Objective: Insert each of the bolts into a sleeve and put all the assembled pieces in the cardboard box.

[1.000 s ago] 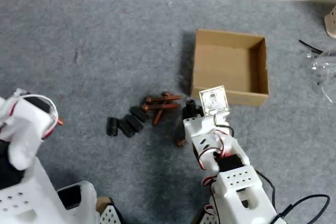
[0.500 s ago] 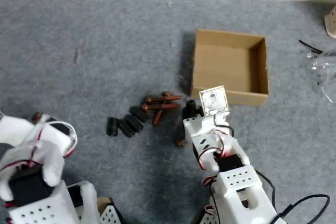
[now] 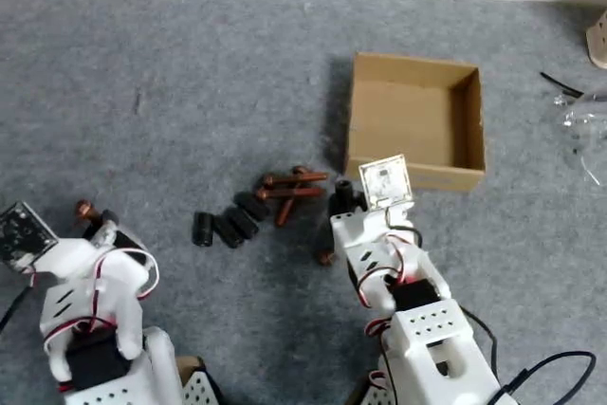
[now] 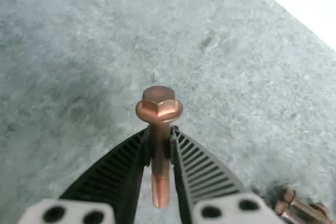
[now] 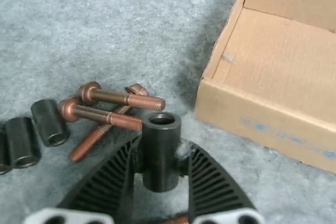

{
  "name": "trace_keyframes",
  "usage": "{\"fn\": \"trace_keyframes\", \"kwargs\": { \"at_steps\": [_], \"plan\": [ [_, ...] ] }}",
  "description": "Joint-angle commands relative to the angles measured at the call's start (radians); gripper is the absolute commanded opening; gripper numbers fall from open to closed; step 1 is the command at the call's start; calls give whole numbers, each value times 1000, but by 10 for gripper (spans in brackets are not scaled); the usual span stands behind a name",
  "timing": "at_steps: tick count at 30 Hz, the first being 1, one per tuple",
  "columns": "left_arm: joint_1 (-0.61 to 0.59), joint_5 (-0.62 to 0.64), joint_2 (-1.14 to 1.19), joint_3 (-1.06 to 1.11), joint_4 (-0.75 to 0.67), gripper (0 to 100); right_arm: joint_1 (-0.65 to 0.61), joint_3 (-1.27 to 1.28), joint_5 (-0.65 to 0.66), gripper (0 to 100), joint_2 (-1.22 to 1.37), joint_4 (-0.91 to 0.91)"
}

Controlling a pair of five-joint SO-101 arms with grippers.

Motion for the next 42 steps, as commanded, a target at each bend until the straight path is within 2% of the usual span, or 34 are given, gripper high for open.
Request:
{"fn": "trace_keyframes", "kwargs": {
  "at_steps": [1,6,10,12,17,20,22,31,42],
  "plan": [
    [77,-8,-15,28,-160,5,-116,-7,9,5,-27,-36],
    [292,-6,-15,97,-420,5,-140,-5,9,5,-33,-36],
    [484,-6,-12,239,-758,5,-137,-7,8,5,-33,-36],
    [549,-12,-5,308,-873,5,-117,-10,8,5,-33,-36],
    [564,-6,24,302,-752,5,-53,-10,2,5,-68,-31],
    [567,-6,44,303,-583,5,-50,2,2,5,-194,-18],
    [561,-6,41,303,-534,5,-50,33,0,5,-311,51],
    [561,-8,41,303,-532,5,-51,179,0,5,-852,252],
    [568,-8,41,303,-535,5,-217,232,8,5,-857,254]
  ]
}}
